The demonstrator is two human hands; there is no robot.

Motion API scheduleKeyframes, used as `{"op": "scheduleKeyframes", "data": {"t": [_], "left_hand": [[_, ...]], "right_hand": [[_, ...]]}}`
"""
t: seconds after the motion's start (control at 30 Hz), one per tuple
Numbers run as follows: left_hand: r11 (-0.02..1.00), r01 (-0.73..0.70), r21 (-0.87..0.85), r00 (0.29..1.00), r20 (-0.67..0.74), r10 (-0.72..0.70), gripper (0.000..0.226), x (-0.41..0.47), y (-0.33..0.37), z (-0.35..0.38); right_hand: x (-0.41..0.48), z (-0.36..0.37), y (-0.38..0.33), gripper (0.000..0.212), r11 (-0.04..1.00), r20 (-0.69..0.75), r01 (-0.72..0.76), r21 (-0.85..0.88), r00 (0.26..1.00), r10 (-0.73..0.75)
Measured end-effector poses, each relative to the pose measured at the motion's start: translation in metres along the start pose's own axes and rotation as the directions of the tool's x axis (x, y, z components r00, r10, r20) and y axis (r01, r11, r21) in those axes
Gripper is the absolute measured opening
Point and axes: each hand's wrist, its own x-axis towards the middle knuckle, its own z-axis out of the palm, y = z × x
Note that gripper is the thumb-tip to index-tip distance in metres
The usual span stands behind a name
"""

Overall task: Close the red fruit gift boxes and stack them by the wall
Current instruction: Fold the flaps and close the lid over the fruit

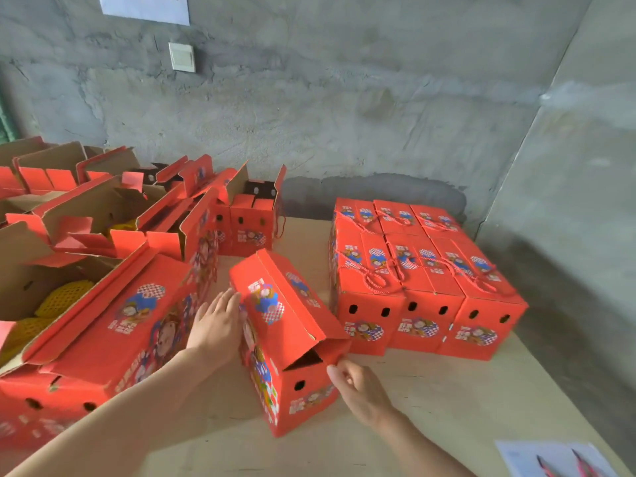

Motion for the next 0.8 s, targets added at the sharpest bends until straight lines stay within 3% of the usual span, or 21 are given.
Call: {"op": "scheduleKeyframes", "data": {"t": [0.17,0.23,0.4,0.5,0.57,0.7,0.8], "left_hand": [[0.975,0.055,-0.217,0.985,-0.15,-0.089,0.052,-0.013,0.044,-0.004],[0.955,0.1,-0.279,0.979,-0.143,-0.144,0.05,-0.017,0.053,-0.003],[0.884,0.214,-0.415,0.976,0.064,-0.206,0.03,-0.03,0.073,0.007],[0.799,0.225,-0.558,0.963,0.001,-0.27,0.027,-0.049,0.077,0.013],[0.757,0.242,-0.607,0.941,-0.044,-0.336,0.031,-0.062,0.079,0.012],[0.549,0.332,-0.767,0.868,0.021,-0.496,0.054,-0.087,0.083,0.007],[0.26,0.37,-0.892,0.796,0.16,-0.584,0.044,-0.1,0.084,0.004]], "right_hand": [[-0.046,-0.038,0.05,0.053,0.979,-0.131,0.014,0.203,0.991,0.013],[-0.058,-0.055,0.069,0.058,0.967,-0.133,-0.023,0.252,0.989,0.058],[-0.068,-0.092,0.095,0.034,0.966,-0.231,-0.101,0.239,0.96,0.157],[-0.074,-0.091,0.089,0.009,0.963,-0.395,-0.074,0.257,0.902,0.175],[-0.076,-0.082,0.075,0.018,0.929,-0.449,-0.001,0.37,0.875,0.18],[-0.069,-0.073,0.057,0.021,0.719,-0.305,-0.015,0.695,0.9,0.312],[-0.067,-0.073,0.057,0.03,0.564,-0.151,-0.051,0.825,0.94,0.306]]}}
